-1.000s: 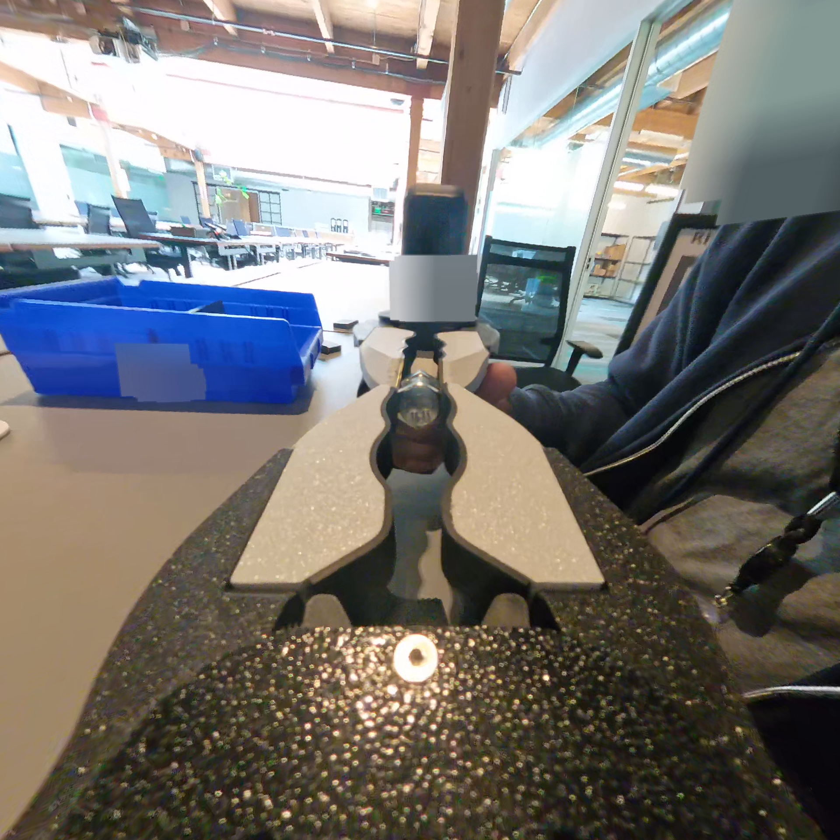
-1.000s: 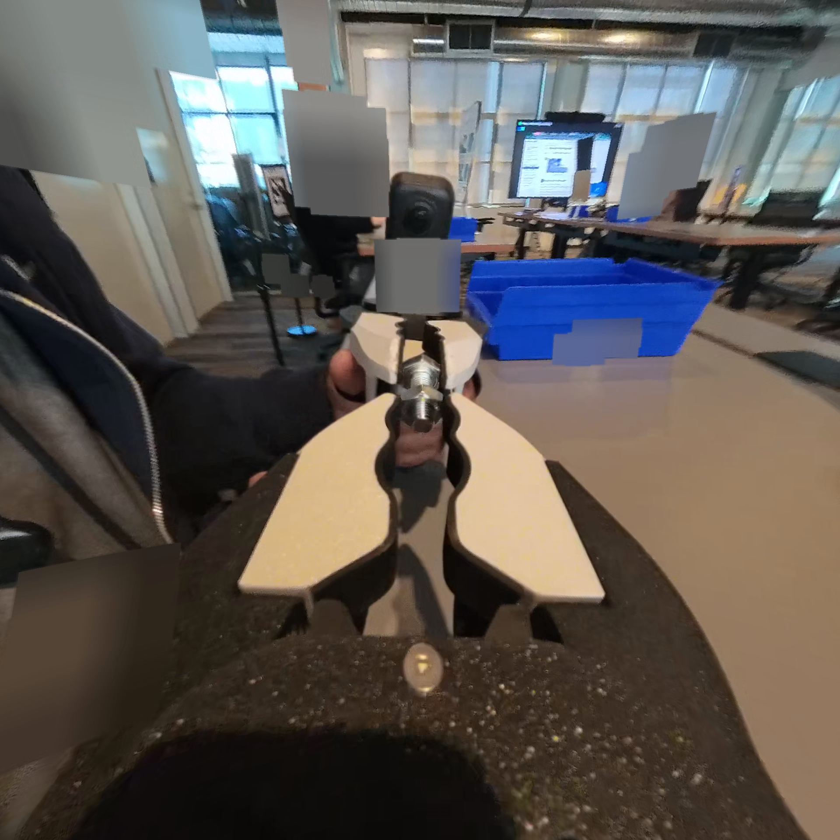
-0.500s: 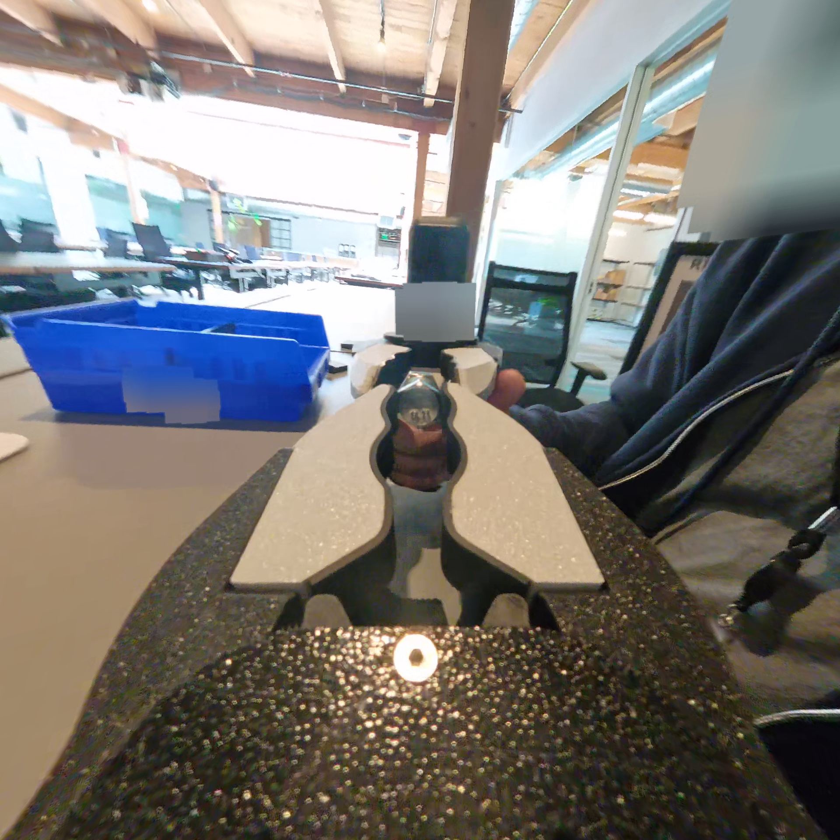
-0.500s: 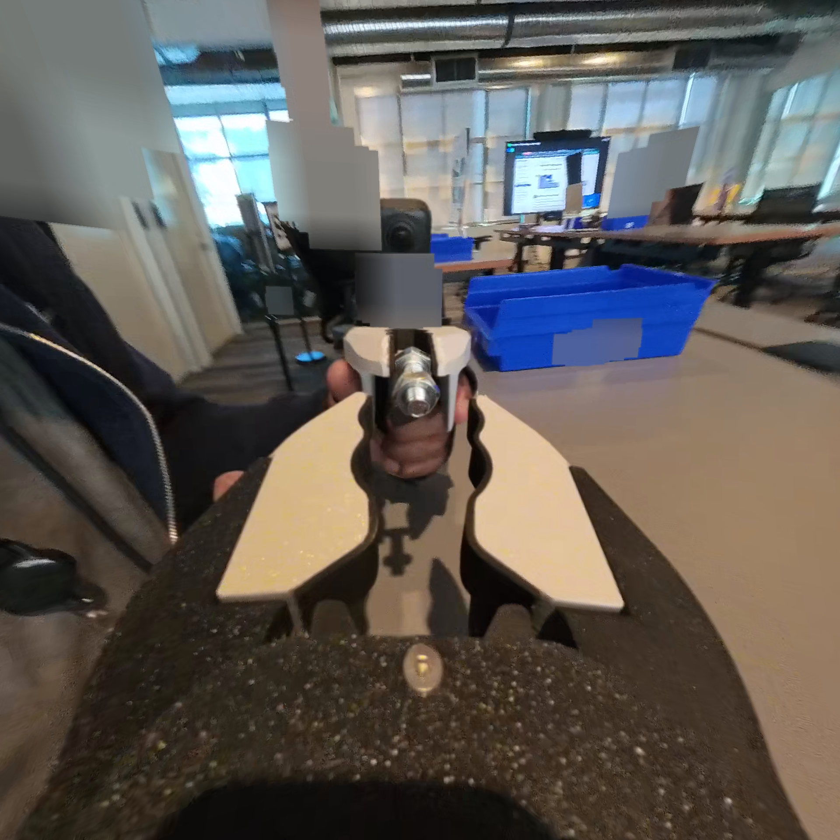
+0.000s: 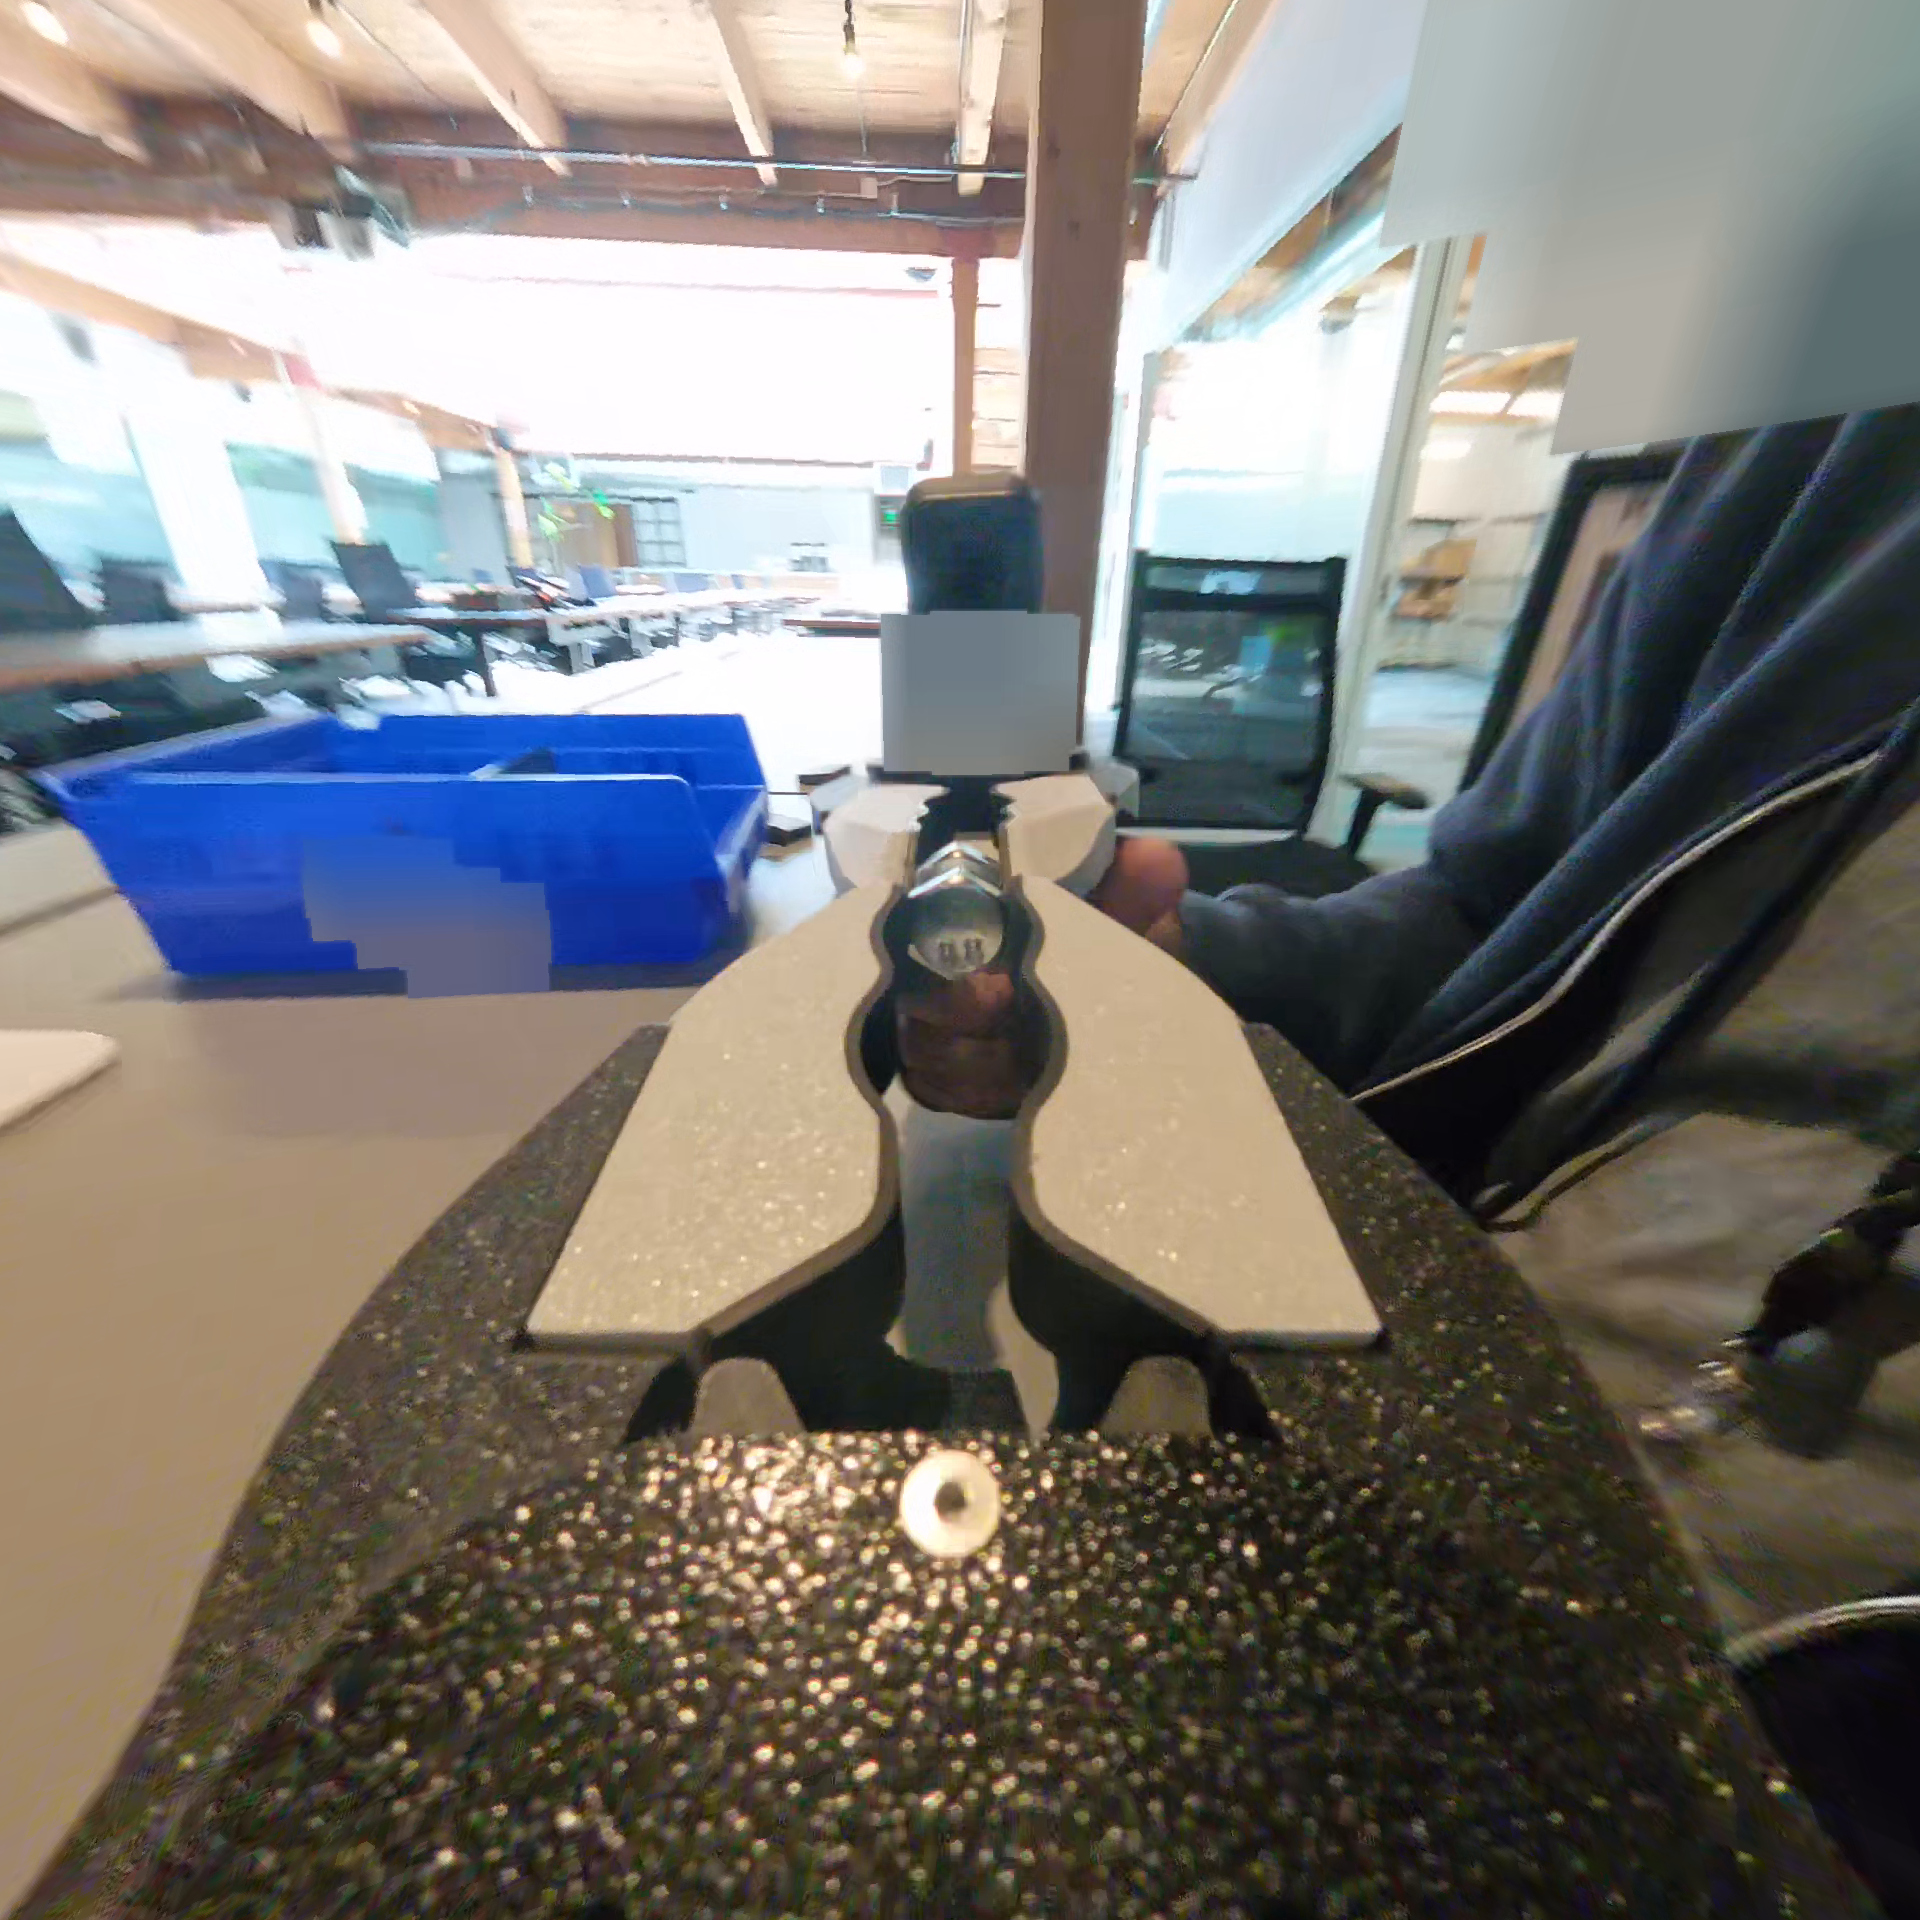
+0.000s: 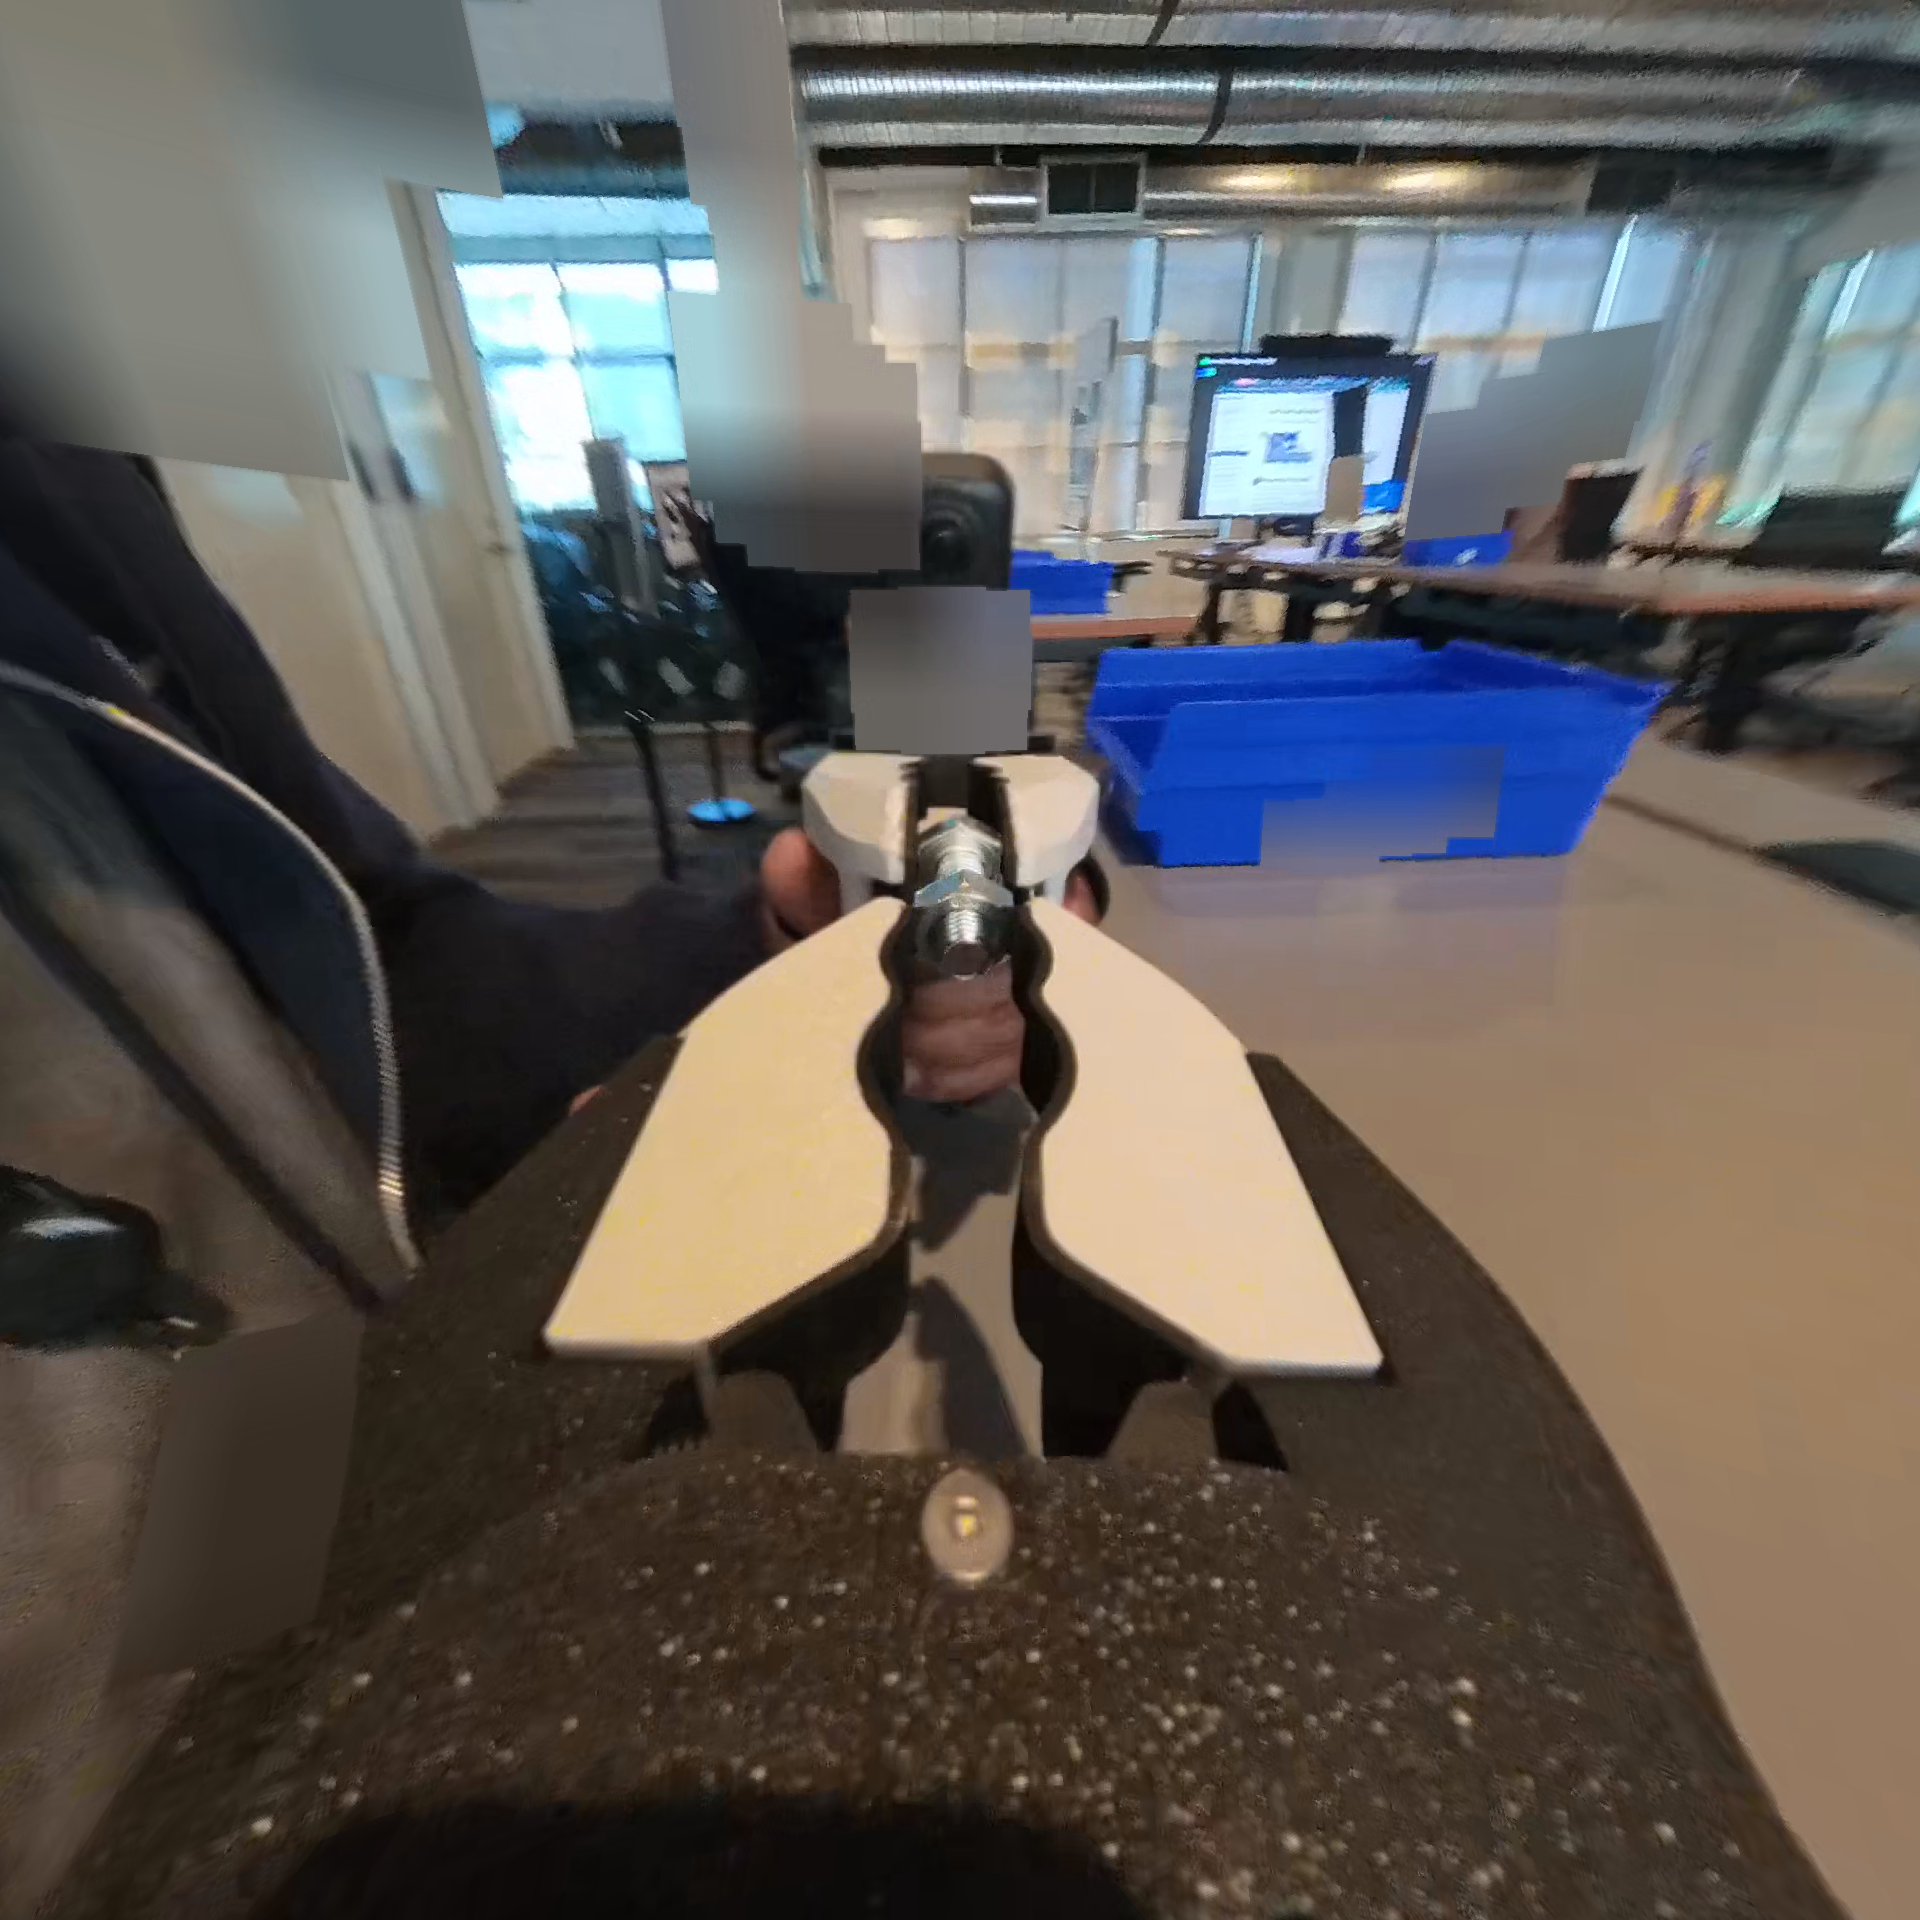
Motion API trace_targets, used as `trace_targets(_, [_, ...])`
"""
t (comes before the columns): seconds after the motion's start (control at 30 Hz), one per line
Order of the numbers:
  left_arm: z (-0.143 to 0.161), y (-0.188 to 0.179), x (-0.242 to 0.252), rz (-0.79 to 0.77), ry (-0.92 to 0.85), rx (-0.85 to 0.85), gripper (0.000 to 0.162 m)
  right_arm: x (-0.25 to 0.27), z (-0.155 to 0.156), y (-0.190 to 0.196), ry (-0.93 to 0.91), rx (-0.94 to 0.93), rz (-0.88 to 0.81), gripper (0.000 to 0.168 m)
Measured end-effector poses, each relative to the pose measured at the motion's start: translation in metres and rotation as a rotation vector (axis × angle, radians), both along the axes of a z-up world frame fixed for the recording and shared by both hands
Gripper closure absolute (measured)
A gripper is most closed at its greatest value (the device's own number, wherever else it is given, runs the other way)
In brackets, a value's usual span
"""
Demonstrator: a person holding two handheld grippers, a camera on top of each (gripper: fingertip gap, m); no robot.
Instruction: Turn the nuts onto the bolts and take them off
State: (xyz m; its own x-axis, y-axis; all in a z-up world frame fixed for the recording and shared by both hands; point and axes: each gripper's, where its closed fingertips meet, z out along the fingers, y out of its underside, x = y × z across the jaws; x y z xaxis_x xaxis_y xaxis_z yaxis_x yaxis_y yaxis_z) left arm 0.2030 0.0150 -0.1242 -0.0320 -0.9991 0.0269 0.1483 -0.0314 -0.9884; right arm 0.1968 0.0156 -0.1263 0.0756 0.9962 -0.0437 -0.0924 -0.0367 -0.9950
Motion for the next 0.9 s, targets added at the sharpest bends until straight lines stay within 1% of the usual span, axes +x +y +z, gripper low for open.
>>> trace_targets(0.13, [-0.008,0.003,0.003,-0.140,-0.001,-0.291,0.145,0.004,-0.008,0.004,-0.127,0.398,-0.202,0.151])
trace_targets(0.17, [-0.009,0.003,0.003,-0.160,-0.019,-0.320,0.144,0.004,-0.009,0.004,-0.149,0.459,-0.241,0.151])
trace_targets(0.2, [-0.009,0.004,0.003,-0.160,-0.034,-0.318,0.145,0.003,-0.009,0.004,-0.158,0.477,-0.263,0.151])
trace_targets(0.23, [-0.008,0.004,0.003,-0.148,-0.038,-0.292,0.145,0.003,-0.007,0.003,-0.147,0.452,-0.254,0.146])
trace_targets(0.27, [-0.006,0.005,0.002,-0.116,-0.038,-0.244,0.145,0.002,-0.005,0.002,-0.123,0.390,-0.226,0.142])
trace_targets(0.33, [-0.002,0.008,0.000,-0.019,-0.034,-0.115,0.145,0.002,-0.001,0.005,-0.068,0.206,-0.165,0.133])
trace_targets(0.43, [0.007,0.008,-0.004,0.086,-0.053,0.047,0.145,0.005,0.007,0.008,0.031,-0.065,-0.049,0.131])
trace_targets(0.5, [0.014,0.009,-0.008,0.116,-0.089,0.081,0.145,0.010,0.013,0.011,0.096,-0.178,-0.002,0.133])
trace_targets(0.63, [0.021,0.019,-0.013,0.170,-0.115,0.044,0.145,0.017,0.015,0.014,0.112,-0.247,0.036,0.137])
trace_targets(0.9, [0.021,0.049,-0.002,0.269,-0.041,0.007,0.145,0.022,0.009,0.026,0.071,-0.217,0.054,0.144])
